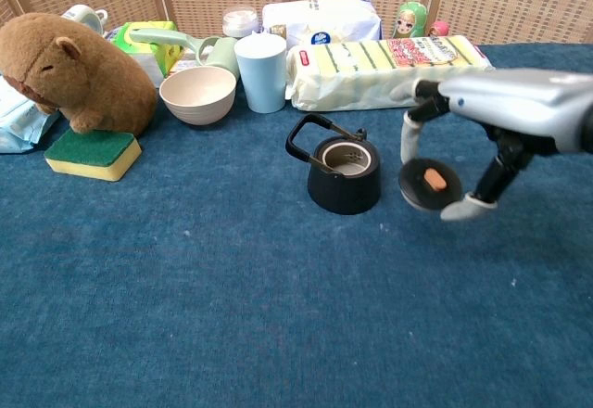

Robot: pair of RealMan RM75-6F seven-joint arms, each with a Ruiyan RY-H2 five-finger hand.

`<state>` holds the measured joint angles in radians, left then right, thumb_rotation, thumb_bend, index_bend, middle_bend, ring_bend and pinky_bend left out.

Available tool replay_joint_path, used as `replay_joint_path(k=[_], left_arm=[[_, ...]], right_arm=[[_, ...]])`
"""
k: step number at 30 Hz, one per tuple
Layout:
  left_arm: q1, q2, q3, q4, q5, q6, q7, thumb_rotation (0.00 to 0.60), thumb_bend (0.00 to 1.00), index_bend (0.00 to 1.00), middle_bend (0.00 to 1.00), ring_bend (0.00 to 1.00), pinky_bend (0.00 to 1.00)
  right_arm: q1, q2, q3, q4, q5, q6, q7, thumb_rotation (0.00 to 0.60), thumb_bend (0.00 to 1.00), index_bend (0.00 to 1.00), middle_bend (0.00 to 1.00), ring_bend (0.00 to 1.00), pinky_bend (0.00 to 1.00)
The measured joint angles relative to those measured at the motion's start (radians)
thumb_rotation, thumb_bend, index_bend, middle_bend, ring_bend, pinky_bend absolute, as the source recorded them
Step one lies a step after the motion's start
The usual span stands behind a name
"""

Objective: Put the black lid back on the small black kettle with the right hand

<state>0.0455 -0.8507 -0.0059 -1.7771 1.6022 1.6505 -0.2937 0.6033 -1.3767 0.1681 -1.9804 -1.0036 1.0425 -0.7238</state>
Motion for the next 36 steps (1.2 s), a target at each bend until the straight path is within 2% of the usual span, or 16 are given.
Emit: replay_joint_path(k=[9,18,22,36], left_arm=[[-0.008,-0.001,-0.002,-0.007,-0.013,-0.018,0.011,0.6,0.16,0.0,0.0,0.0,0.11],[-0.011,-0.002,-0.009,-0.016,-0.034,-0.024,0.023,0.6,0.16,0.0,0.0,0.0,0.11],[-0.009,0.001,-0.01,-0.012,-0.037,-0.022,0.005,0.6,0.16,0.0,0.0,0.0,0.11],[-0.006,0.016,-0.009,0.005,-0.035,-0.018,-0.056,0.6,0.16,0.0,0.0,0.0,0.11]], right_arm=[[0.152,-0.019,0.108,-0.011,0.281,0.035,-0.133,0.6,0.28,0.46,0.03,0.0,0.0],[0.34,-0.117,0.169,0.071,0.543,0.101,-0.234,0.6,0.28,0.46,0.03,0.0,0.0],[0.393,-0.157,0.176,0.111,0.599,0.125,-0.251,0.6,0.28,0.45,0.03,0.0,0.0],[0.455,-0.237,0.139,0.219,0.634,0.126,-0.221,0.6,0.28,0.46,0.03,0.0,0.0]])
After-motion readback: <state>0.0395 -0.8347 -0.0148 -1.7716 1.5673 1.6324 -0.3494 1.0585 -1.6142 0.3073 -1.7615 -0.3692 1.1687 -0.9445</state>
